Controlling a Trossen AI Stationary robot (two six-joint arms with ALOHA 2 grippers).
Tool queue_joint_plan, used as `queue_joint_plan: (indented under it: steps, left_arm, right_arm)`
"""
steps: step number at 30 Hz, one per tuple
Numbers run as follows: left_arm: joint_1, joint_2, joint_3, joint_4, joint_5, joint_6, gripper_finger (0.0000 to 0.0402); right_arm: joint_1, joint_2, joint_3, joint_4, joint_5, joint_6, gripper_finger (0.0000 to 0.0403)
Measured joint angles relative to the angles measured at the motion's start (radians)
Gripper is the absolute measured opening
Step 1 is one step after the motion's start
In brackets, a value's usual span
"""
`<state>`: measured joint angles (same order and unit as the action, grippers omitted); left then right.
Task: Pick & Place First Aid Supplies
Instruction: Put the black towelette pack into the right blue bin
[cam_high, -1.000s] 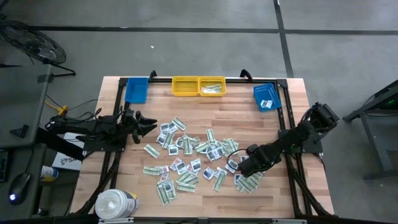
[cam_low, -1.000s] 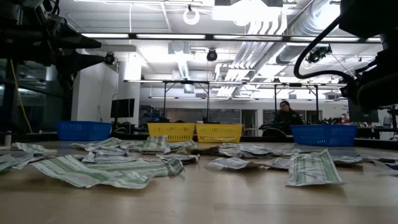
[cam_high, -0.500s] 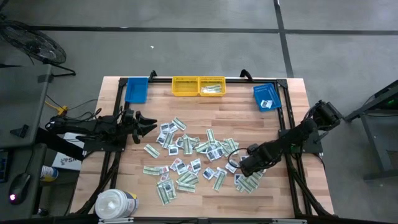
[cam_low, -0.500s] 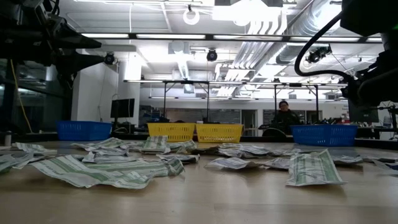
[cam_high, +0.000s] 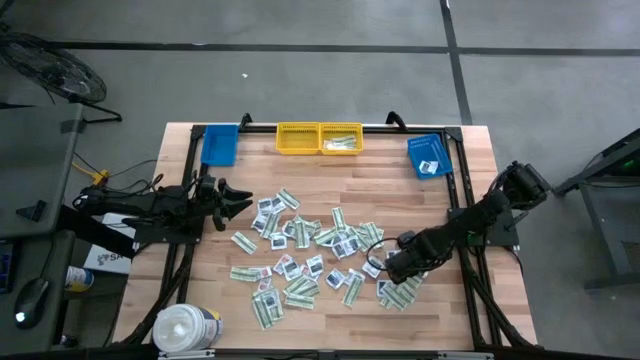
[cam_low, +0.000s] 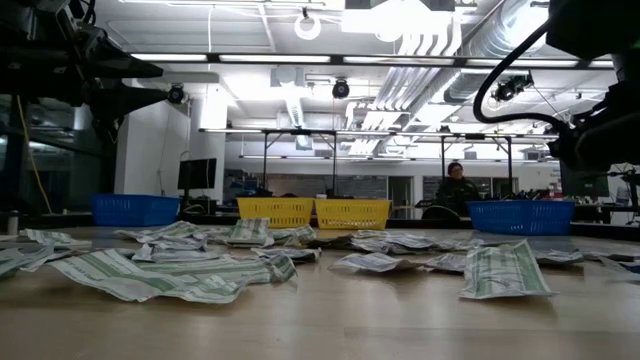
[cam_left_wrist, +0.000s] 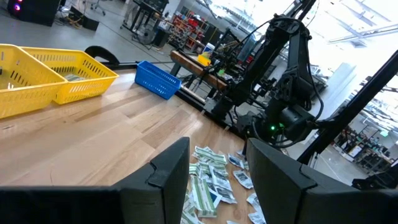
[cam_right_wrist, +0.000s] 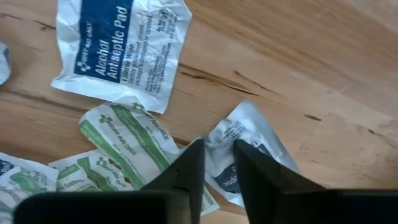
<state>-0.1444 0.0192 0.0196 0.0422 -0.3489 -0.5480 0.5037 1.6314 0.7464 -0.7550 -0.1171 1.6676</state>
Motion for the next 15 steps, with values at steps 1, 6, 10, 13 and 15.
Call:
queue_joint_plan:
  steps: [1,6,10,13,15]
  left_arm:
    - [0.0,0.0,0.0,0.0,0.0,0.0,0.0161]
    - [0.0,0.0,0.0,0.0,0.0,0.0,0.0161]
    - [0.0,0.0,0.0,0.0,0.0,0.0,0.0161]
    - [0.0,0.0,0.0,0.0,0.0,0.0,0.0161]
    - [0.0,0.0,0.0,0.0,0.0,0.0,0.0161]
  right_arm:
    - [0.0,0.0,0.0,-0.002,-0.001,0.0,0.0063]
    - [0.0,0.0,0.0,-0.014,-0.005,0.0,0.0023]
    - [0.0,0.0,0.0,-0.017,-0.006,-0.017,0.0006]
    - [-0.001,0.002,0.009,-0.031,-0.014,-0.036,0.0007]
    - [0.0,0.001,0.027,-0.075,0.003,-0.054,0.0004]
